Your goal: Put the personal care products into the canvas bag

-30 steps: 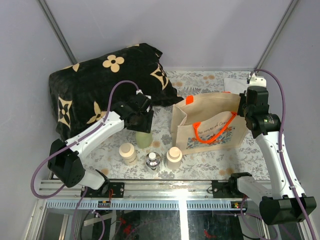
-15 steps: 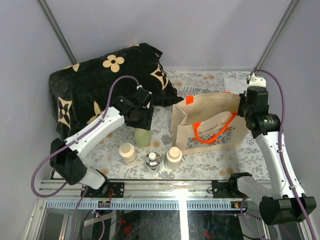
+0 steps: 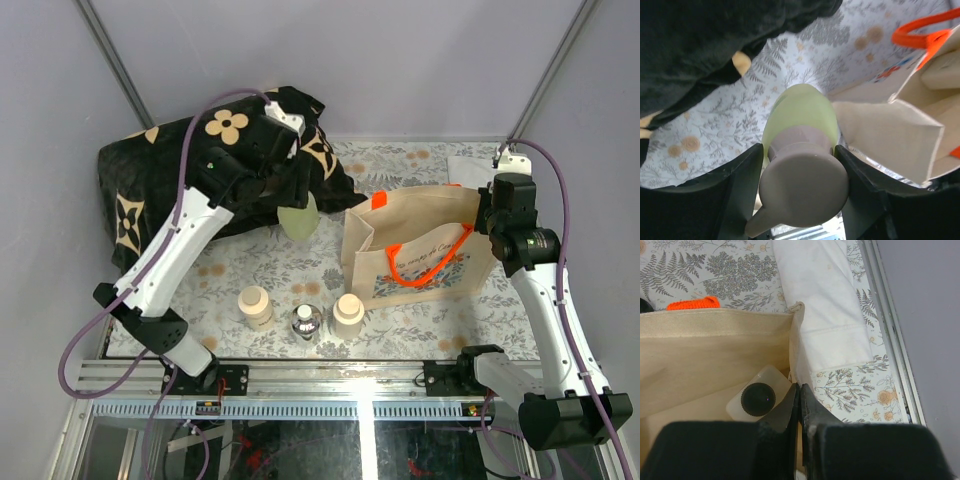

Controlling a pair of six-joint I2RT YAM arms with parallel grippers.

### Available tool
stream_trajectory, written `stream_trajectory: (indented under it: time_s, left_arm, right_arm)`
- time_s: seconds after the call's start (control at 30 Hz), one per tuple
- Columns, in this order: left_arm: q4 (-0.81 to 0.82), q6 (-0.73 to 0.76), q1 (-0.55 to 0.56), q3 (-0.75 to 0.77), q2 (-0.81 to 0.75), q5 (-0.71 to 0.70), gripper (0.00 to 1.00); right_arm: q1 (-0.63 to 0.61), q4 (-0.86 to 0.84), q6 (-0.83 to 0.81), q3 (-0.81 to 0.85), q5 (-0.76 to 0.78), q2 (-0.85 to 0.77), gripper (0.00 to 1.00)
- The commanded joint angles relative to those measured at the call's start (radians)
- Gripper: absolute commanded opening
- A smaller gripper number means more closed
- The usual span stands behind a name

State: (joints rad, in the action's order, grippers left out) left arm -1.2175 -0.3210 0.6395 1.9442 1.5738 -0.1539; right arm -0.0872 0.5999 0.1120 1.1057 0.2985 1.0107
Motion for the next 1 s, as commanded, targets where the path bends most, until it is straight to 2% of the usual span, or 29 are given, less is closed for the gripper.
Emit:
stream_trajectory:
  time_s: [0.0, 0.07, 0.17, 0.4, 0.97]
  left_arm:
    - [0.028, 0.048, -0.004, 0.219, 0.018, -0.025, 0.00]
    - [0.021, 0.056, -0.005, 0.308, 0.044, -0.018, 0.00]
    - [0.035, 0.066, -0.005, 0.364, 0.064, -0.002, 0.00]
    - [0.177, 0.083, -0.002, 0.294, 0.024, 0.077, 0.00]
    - [0.368, 0.102, 0.008, 0.312, -0.025, 0.181, 0.00]
  right_arm:
    - [0.004, 0.080, -0.016, -0.015, 0.024, 0.007, 0.00]
    - [0.005, 0.081, -0.016, -0.012, 0.022, 0.012, 0.00]
    - [0.004, 0.082, -0.015, -0.010, 0.021, 0.011, 0.00]
    - [0.005, 0.081, -0.014, -0.012, 0.018, 0.017, 0.00]
    - [0.005, 0.080, -0.011, -0.035, 0.021, 0.017, 0.00]
